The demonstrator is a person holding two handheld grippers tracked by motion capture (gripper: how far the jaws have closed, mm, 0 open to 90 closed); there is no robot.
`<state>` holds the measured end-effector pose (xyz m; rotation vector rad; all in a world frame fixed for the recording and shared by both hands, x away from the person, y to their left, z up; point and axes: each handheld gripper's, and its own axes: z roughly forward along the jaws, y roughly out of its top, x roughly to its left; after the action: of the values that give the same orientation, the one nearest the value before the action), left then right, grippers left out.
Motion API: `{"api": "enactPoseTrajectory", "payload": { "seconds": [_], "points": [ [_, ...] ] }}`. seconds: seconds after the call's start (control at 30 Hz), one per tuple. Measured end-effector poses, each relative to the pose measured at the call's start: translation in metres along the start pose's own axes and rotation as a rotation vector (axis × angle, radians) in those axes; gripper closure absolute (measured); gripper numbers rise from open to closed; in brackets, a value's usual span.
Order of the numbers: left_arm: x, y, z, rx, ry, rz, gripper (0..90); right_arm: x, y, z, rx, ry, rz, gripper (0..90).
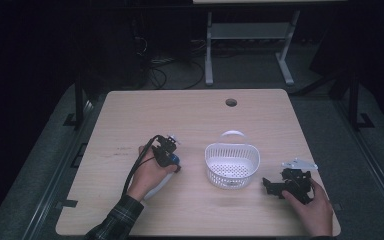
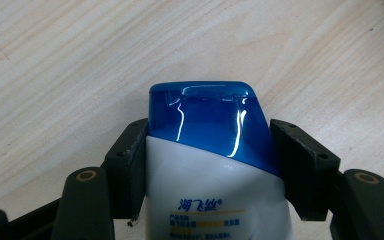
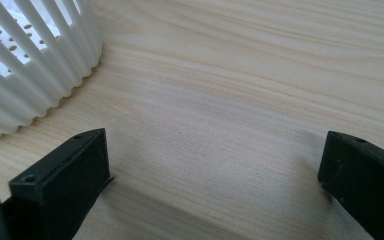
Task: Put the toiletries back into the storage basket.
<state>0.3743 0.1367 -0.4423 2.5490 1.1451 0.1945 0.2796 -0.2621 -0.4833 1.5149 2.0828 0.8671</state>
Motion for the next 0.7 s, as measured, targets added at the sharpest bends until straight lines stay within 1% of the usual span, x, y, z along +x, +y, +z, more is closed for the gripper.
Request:
{"api": "enactPoseTrajectory", "payload": {
  "seconds": [0.03, 0.1, 0.13, 0.17, 0.2, 0.27, 0.33, 0.43, 0.47, 0.5, 0.53, 0.57, 0.6, 0.63, 0.7],
  "points": [
    [0.0, 0.0, 0.0, 0.0, 0.0, 0.0, 36.3, 0.0, 0.0, 0.0, 0.0, 0.0, 0.0, 0.0],
    [0.001, -0.001, -0.002, -0.012, -0.017, -0.004, 36.4, 0.0, 0.0, 0.0, 0.0, 0.0, 0.001, 0.0],
    [0.003, -0.002, -0.006, -0.028, -0.027, -0.006, 36.4, 0.0, 0.0, 0.0, 0.0, 0.0, 0.0, 0.0],
    [0.003, -0.002, -0.006, -0.028, -0.027, -0.006, 36.4, 0.0, 0.0, 0.0, 0.0, 0.0, 0.0, 0.0],
    [0.005, -0.003, -0.011, -0.046, -0.04, -0.009, 36.5, 0.0, 0.0, 0.0, 0.0, 0.0, 0.0, 0.0],
    [0.006, -0.003, -0.013, -0.054, -0.045, -0.003, 36.5, 0.0, 0.0, 0.0, 0.0, 0.0, 0.001, 0.0],
    [0.008, -0.005, -0.017, -0.078, -0.055, -0.004, 36.5, 0.0, 0.0, 0.0, 0.0, 0.0, 0.001, 0.0],
    [0.012, -0.008, -0.023, -0.115, -0.081, 0.011, 36.6, 0.0, 0.0, 0.0, 0.0, 0.0, 0.0, 0.0],
    [0.014, -0.011, -0.026, -0.145, -0.096, 0.011, 36.6, 0.0, 0.0, 0.0, 0.0, 0.0, 0.0, 0.0],
    [0.014, -0.011, -0.026, -0.145, -0.096, 0.011, 36.6, 0.0, 0.0, 0.0, 0.0, 0.0, 0.0, 0.0],
    [0.016, -0.014, -0.03, -0.174, -0.109, 0.007, 36.6, 0.0, 0.0, 0.0, 0.0, 0.0, 0.0, 0.0],
    [0.016, -0.014, -0.03, -0.174, -0.109, 0.007, 36.7, 0.0, 0.0, 0.0, 0.0, 0.0, 0.0, 0.0],
    [0.02, -0.017, -0.034, -0.202, -0.131, 0.008, 36.7, 0.0, 0.0, 0.0, 0.0, 0.0, 0.001, 0.0],
    [0.02, -0.017, -0.034, -0.202, -0.131, 0.008, 36.7, 0.0, 0.0, 0.0, 0.0, 0.0, 0.001, 0.0],
    [0.022, -0.021, -0.038, -0.239, -0.149, 0.004, 36.8, 0.0, 0.0, 0.0, 0.001, 0.0, 0.001, 0.0]
  ]
}}
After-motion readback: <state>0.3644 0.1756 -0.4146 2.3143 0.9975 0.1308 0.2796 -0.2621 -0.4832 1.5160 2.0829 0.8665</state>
